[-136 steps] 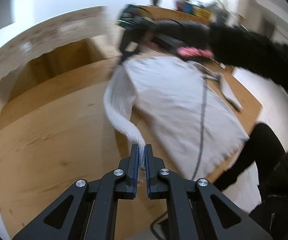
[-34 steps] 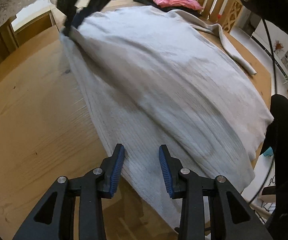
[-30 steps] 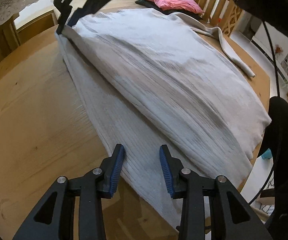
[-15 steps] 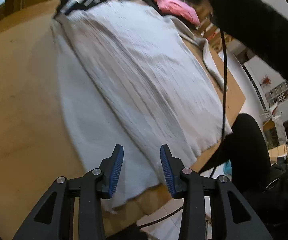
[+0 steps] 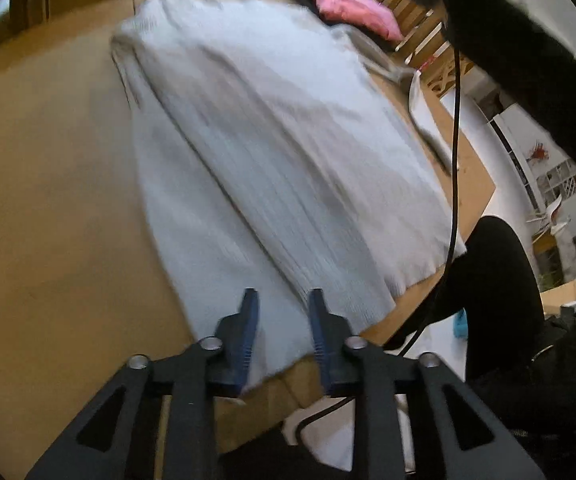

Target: Fold clothes

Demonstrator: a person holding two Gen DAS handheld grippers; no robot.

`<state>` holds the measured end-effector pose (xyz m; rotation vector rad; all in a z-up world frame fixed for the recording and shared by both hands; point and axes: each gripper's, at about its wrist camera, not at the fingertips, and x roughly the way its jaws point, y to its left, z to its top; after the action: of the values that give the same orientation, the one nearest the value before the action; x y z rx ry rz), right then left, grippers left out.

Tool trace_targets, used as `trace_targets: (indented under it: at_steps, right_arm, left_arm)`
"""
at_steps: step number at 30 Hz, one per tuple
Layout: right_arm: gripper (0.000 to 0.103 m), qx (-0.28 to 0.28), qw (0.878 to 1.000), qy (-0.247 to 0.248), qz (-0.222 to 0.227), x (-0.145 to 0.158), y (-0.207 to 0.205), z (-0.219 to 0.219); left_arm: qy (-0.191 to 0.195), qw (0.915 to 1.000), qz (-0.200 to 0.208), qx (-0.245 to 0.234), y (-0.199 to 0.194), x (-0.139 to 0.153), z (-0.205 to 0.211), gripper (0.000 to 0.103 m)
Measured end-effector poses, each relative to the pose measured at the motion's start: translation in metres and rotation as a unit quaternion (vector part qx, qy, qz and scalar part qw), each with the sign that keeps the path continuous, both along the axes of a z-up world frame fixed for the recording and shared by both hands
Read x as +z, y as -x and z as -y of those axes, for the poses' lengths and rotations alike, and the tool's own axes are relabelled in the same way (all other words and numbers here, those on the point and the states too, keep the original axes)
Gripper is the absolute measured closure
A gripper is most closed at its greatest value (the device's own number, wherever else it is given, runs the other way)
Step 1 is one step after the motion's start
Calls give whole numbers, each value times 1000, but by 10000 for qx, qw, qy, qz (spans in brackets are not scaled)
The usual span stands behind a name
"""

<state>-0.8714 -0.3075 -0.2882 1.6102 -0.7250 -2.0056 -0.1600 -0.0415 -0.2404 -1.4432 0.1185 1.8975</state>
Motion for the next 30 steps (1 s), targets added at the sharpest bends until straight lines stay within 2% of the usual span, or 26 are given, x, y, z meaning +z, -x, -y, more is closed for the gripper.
trace_targets:
  at_steps: [1, 3, 4, 8, 11, 12, 13, 14, 16, 18, 19, 20, 22, 24, 26, 27, 28, 30]
  right_arm:
    - [77, -186, 9980, -519, -293, 4, 9, -5]
    - [90, -229, 9920, -1160, -446, -5, 9, -5]
    - [96, -237, 9910, -1250, -428, -11, 3, -15]
    - [96, -272, 9862, -1565, -461, -41, -18, -56]
    - [96, -200, 9833, -1711, -594, -61, -43, -97]
    - [96, -105, 9836, -1698, -605, -67, -40, -91]
    - [96, -32, 9791, -1925, -656, -71, -40, -90]
    - [103, 39, 9735, -2175, -711, -75, -40, -90]
    - [103, -135, 9702, -2297, -763, -77, -27, -92]
    - [103, -205, 9710, -2299, -622, -76, -29, -105]
    - [101, -211, 9668, -2433, -747, -71, -29, -102]
    - [98, -162, 9649, -2420, -1004, -63, -39, -111]
    - [98, 133, 9713, -1924, -1394, -53, -36, -92]
    - [98, 382, 9703, -1907, -1440, -58, -26, -67]
    - [98, 590, 9697, -2025, -1231, -76, -9, -43]
    - [100, 610, 9724, -1941, -1144, -82, -15, -53]
    - [100, 448, 9770, -1701, -1203, -85, -11, -57]
    - [100, -144, 9889, -1064, -1028, -97, 9, -69]
  left_arm:
    - [63, 9998, -190, -30, 10, 6, -2, 73]
    - [278, 9982, -528, -76, 39, 12, -11, 71]
    - [364, 9970, -684, -88, 56, 13, -17, 71]
    - [487, 9908, -1259, 99, 136, 11, -39, 71]
    - [522, 9874, -1458, 315, 188, 0, -54, 71]
    - [602, 9865, -1487, 332, 203, -6, -57, 71]
    - [706, 9853, -1518, 351, 214, -11, -59, 71]
    - [892, 9834, -1535, 376, 221, -18, -59, 71]
    - [1276, 9787, -1543, 446, 234, -33, -59, 71]
    - [1215, 9779, -1608, 549, 236, -35, -52, 70]
    - [1202, 9775, -1634, 581, 237, -36, -50, 70]
    - [1190, 9775, -1639, 585, 236, -36, -49, 70]
    - [1172, 9776, -1657, 553, 234, -37, -48, 71]
    - [1221, 9763, -1719, 494, 233, -38, -49, 70]
    - [1239, 9756, -1741, 503, 235, -38, -48, 70]
    - [1234, 9755, -1746, 516, 236, -38, -48, 70]
    - [1218, 9755, -1755, 523, 236, -38, -49, 70]
    - [1187, 9754, -1778, 536, 238, -39, -51, 70]
